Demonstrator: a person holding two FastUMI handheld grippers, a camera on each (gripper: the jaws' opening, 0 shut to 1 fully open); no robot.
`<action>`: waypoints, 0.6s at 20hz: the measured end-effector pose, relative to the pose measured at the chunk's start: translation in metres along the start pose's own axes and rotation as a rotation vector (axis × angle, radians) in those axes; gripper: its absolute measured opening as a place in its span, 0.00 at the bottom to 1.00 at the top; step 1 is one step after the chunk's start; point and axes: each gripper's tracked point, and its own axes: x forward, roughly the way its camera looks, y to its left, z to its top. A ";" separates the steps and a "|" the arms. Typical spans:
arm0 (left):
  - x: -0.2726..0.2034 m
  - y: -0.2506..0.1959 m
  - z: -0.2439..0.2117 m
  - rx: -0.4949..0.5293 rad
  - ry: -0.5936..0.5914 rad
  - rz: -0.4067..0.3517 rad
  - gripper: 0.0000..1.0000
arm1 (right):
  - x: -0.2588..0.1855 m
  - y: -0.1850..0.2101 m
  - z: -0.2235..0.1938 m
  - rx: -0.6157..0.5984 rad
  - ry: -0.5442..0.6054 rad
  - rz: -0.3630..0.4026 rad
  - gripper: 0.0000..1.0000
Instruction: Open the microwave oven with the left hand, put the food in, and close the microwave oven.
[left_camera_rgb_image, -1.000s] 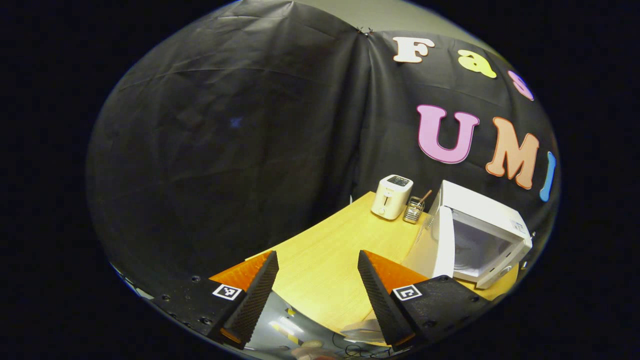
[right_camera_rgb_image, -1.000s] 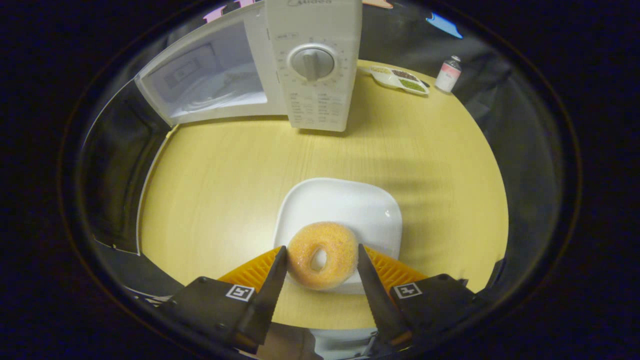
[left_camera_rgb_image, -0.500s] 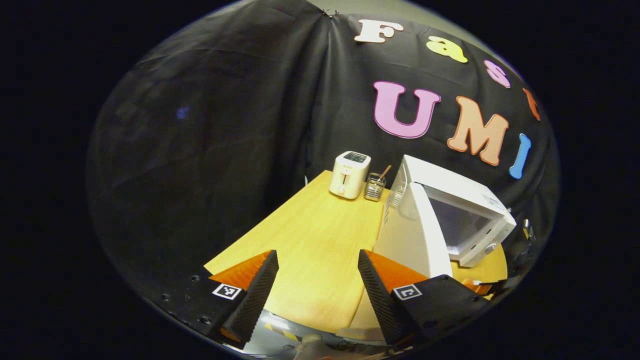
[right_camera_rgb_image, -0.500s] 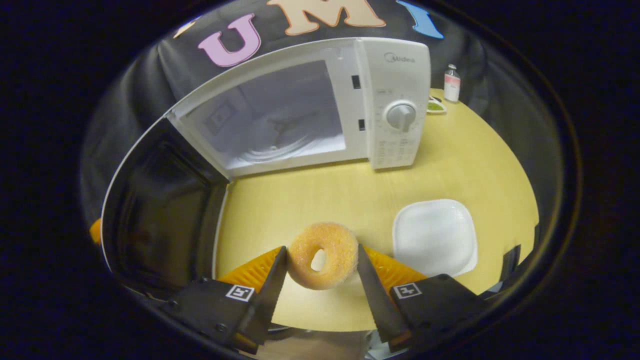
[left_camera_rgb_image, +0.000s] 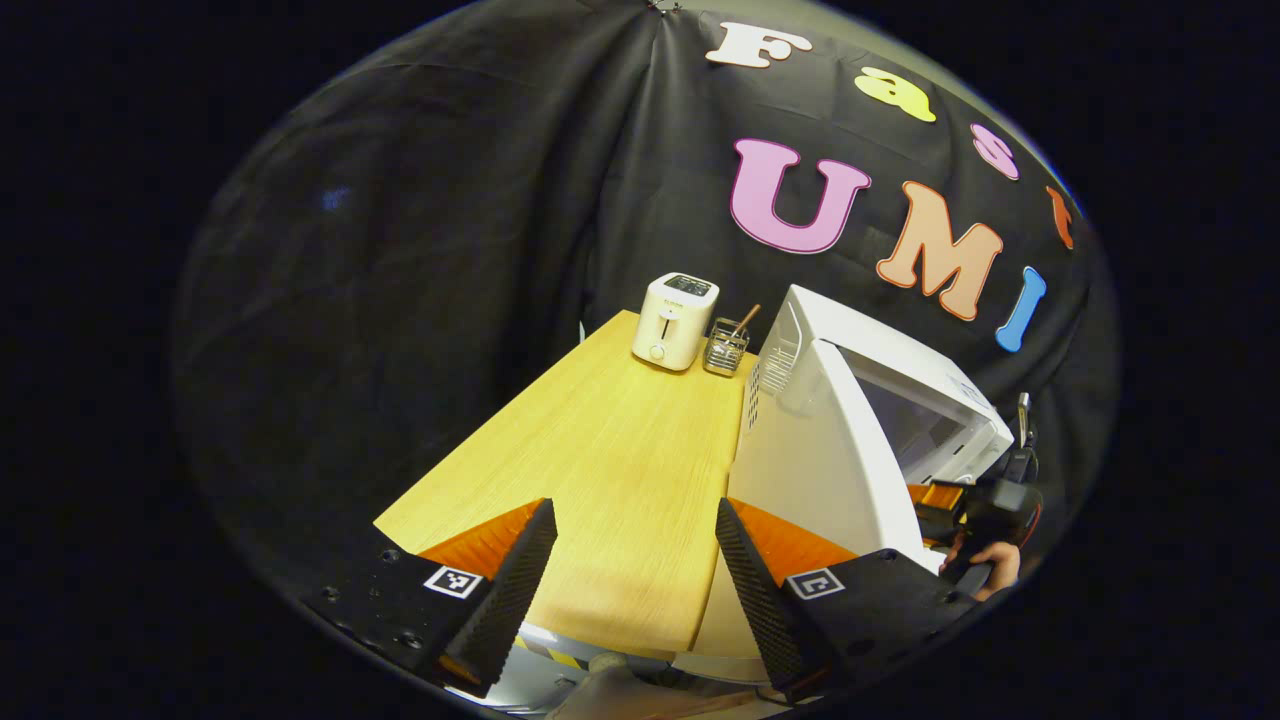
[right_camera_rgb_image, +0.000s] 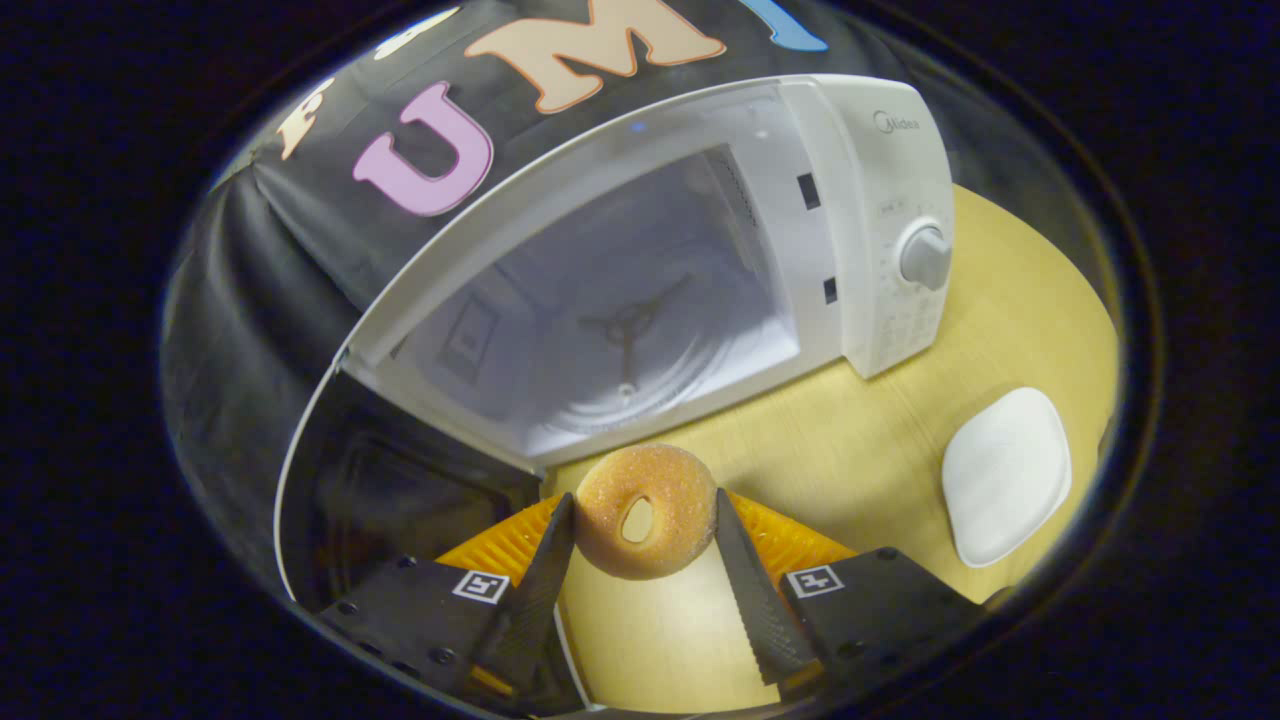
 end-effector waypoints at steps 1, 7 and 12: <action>0.001 -0.001 0.000 0.002 0.002 -0.004 0.94 | 0.007 0.003 0.012 0.020 -0.029 0.004 0.78; 0.006 -0.008 0.000 0.047 0.025 -0.022 0.94 | 0.047 0.011 0.057 0.142 -0.176 -0.006 0.78; 0.011 -0.001 -0.010 0.024 0.084 -0.025 0.93 | 0.075 0.030 0.053 0.199 -0.183 0.019 0.86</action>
